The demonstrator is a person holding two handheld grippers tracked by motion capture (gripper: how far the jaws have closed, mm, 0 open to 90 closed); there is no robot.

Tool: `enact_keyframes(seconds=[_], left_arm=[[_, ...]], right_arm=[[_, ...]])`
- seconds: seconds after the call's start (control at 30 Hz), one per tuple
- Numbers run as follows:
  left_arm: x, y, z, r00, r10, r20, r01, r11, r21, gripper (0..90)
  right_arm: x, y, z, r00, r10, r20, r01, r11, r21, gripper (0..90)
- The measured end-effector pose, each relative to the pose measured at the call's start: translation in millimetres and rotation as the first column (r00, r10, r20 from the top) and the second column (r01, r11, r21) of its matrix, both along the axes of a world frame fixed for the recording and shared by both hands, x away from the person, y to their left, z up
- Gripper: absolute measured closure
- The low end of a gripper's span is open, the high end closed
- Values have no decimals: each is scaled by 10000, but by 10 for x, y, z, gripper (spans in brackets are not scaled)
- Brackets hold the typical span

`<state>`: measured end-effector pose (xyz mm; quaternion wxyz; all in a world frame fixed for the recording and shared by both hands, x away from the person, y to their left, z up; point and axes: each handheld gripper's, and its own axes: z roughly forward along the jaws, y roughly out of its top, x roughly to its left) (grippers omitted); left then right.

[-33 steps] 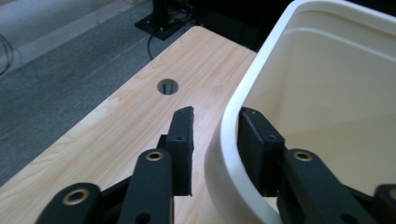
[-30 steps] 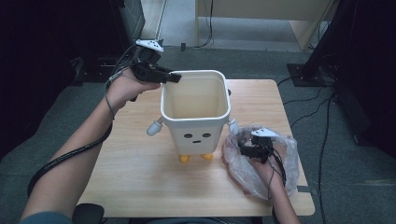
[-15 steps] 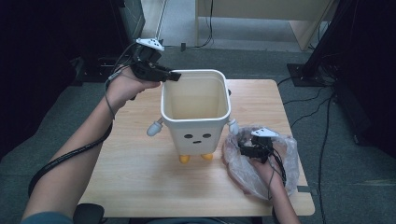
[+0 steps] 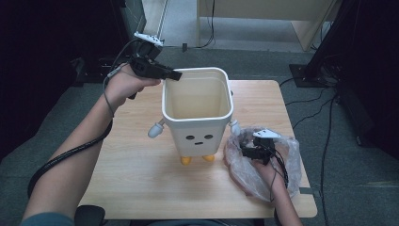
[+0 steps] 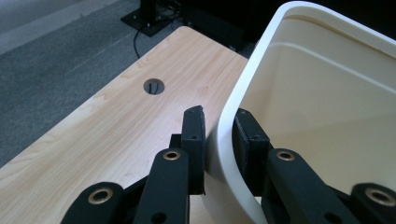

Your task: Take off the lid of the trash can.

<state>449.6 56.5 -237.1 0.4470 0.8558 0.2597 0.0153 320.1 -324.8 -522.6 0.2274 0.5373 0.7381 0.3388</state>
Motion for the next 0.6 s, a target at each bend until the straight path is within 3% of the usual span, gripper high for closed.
enact_keyframes(seconds=[0.27, 0.6], left_arm=[[-12, 50, 149, 9997, -38, 250, 38, 10000, -22, 771], [-8, 135, 261, 9998, 179, 116, -180, 9998, 108, 768]], right_arm=[[0, 0, 0, 10000, 0, 3, 0, 10000, -1, 207], [0, -1, 0, 10000, 10, -2, -10, 10000, 3, 207]])
